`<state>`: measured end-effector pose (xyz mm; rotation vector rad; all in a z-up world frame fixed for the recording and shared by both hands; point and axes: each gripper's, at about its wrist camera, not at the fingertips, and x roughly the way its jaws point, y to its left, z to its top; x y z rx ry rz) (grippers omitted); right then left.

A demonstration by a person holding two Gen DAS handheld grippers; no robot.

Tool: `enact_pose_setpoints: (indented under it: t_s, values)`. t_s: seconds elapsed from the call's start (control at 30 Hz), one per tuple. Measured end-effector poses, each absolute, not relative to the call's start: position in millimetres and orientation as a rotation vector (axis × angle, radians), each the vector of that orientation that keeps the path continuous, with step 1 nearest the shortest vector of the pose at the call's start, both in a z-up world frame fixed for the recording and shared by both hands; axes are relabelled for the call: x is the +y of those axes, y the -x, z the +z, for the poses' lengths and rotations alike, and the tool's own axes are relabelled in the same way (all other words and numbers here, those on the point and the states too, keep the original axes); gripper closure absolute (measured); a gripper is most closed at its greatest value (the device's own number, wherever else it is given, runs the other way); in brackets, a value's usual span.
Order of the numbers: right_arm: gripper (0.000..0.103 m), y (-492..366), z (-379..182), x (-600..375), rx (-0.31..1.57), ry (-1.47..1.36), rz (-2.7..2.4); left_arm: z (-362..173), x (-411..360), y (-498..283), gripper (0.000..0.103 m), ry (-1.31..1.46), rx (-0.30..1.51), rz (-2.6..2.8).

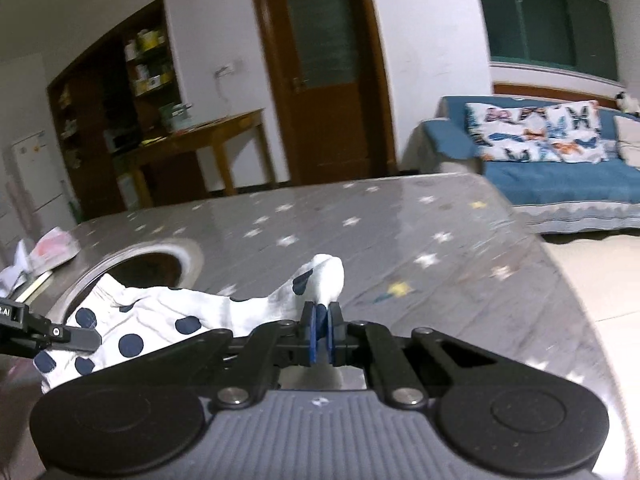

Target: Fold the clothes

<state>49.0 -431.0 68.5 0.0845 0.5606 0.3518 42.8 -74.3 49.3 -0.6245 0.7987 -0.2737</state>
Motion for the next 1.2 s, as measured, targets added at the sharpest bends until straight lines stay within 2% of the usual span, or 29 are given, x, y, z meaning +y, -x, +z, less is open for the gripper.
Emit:
enact_pose_setpoints:
  t_s: [0.27, 0.37, 0.43, 0.5, 0.67, 0.8, 0.97, 1.1, 1.2]
  values:
    - [0.098, -91, 59, -463, 0.591, -0.063, 0.215, 37, -131, -91, 0.074, 0.496, 0.832, -0.295]
    - [0.097, -106, 44, -470, 0.638, -0.051, 0.18, 28, -141, -98, 0.07, 0.441, 0.853, -0.278]
    - [0.09, -111, 36, -473, 0.66, -0.044, 0.16, 27, -142, -98, 0.069, 0.416, 0.85, -0.275]
    - [0.088, -109, 36, -476, 0.655, -0.052, 0.154, 31, -140, -93, 0.061, 0.39, 0.834, -0.273]
    - [0.088, -89, 42, -474, 0.642, -0.047, 0.208, 51, -139, -82, 0.059, 0.305, 0.733, -0.234]
    - [0.087, -66, 43, -461, 0.654, -0.025, 0.29, 65, -144, -77, 0.061, 0.269, 0.669, -0.253]
    - [0.08, -45, 30, -450, 0.676, -0.002, 0.329, 57, -161, -86, 0.072, 0.23, 0.699, -0.32]
    - [0.08, -40, 19, -448, 0.7, 0.014, 0.324, 44, -165, -100, 0.079, 0.227, 0.73, -0.3]
    - [0.079, -40, 24, -445, 0.699, 0.028, 0.333, 44, -165, -105, 0.08, 0.23, 0.738, -0.297]
